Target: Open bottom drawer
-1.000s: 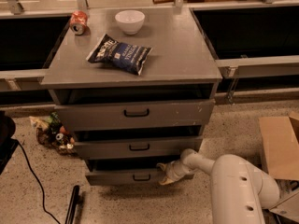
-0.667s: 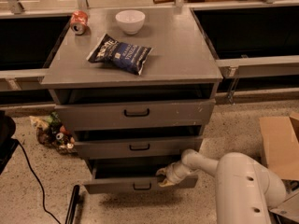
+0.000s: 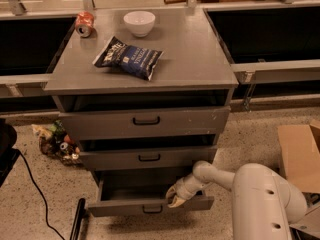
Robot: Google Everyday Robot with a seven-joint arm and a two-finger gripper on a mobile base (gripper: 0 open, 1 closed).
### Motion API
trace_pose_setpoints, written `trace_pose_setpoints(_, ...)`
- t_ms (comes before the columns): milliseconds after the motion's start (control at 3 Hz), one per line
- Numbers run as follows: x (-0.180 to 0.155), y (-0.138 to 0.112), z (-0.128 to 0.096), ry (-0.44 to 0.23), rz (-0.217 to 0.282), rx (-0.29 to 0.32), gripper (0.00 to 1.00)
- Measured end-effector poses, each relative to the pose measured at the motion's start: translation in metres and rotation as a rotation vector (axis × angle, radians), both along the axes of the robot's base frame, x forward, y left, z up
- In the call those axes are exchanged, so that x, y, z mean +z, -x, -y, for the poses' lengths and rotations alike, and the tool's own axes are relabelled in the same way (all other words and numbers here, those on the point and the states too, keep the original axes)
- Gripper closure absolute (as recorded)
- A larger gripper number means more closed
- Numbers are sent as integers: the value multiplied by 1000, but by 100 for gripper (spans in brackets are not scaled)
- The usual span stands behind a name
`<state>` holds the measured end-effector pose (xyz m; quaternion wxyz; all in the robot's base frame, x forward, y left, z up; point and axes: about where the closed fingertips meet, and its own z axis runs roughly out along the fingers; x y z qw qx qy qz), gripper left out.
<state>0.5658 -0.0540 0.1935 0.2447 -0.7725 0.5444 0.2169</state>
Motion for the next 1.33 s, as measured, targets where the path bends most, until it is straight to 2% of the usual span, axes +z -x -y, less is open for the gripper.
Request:
trace_pose_setpoints(1000, 0, 0, 0, 0, 0, 0, 11)
trace_pose_setpoints(1333, 0, 0, 0, 0, 0, 0, 0)
